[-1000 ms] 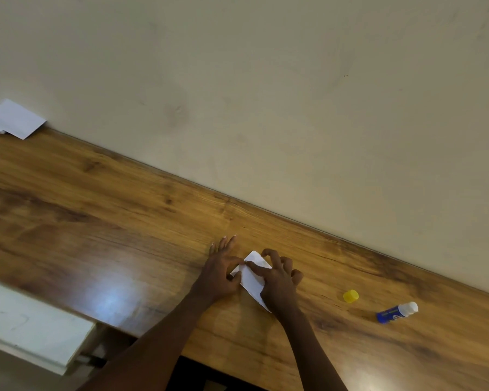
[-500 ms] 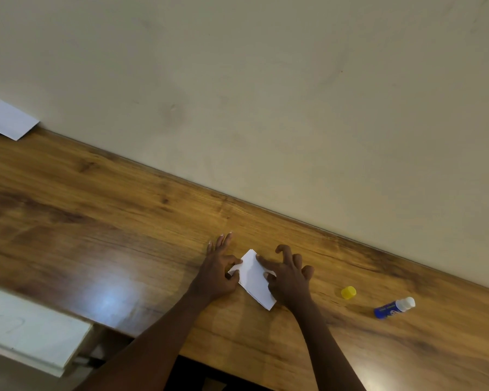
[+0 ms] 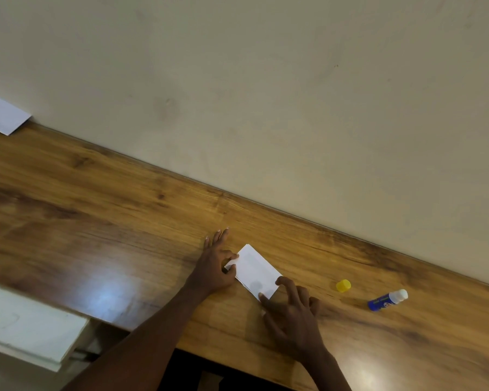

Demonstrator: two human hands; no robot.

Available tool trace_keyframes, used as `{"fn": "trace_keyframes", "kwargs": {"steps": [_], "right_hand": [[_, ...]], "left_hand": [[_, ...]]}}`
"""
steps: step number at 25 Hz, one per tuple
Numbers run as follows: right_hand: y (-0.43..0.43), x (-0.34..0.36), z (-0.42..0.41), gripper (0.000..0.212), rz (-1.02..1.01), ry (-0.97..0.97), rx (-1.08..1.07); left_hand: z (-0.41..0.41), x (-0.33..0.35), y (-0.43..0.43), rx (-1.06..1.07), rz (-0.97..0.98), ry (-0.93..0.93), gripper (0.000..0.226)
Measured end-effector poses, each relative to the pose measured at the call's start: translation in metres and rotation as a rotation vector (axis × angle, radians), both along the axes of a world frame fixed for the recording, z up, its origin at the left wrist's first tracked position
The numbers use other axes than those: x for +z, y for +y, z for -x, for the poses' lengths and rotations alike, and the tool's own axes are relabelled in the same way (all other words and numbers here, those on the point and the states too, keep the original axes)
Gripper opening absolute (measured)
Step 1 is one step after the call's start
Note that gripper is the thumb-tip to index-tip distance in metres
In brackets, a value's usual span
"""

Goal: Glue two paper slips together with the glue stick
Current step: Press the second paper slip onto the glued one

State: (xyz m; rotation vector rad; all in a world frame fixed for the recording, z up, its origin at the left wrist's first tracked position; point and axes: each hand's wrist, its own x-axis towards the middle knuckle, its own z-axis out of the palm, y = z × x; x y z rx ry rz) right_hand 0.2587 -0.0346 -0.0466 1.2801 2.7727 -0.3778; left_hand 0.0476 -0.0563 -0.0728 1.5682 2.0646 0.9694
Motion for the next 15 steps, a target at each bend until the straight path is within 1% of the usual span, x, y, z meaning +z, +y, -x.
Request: {"fn": "trace_keyframes", "kwargs": {"steps": [2, 5, 8, 12, 15], "right_hand": [[-0.006, -0.001, 0.003, 0.046, -0.001, -0.015, 0.021], [0.002, 0.005, 0.014, 0.045, -0.022, 0.014, 0.002], [0.009, 0.008, 0.031, 0.042, -0.038, 0.02, 0.071], [0.018, 0.006, 0.059, 0.038, -0.059, 0.029, 0.136], [0.025, 0.004, 0.071, 0.037, -0.048, 0.039, 0.147]], "left_hand": [[0.0, 0.001, 0.0, -0.005, 0.006, 0.009, 0.026], [0.0, 0.001, -0.001, -0.005, 0.008, -0.001, 0.026], [0.0, 0.002, -0.001, 0.003, 0.003, -0.016, 0.025], [0.001, 0.003, -0.002, -0.003, -0.016, -0.085, 0.025], [0.001, 0.003, -0.001, -0.004, -0.03, -0.124, 0.027]]}}
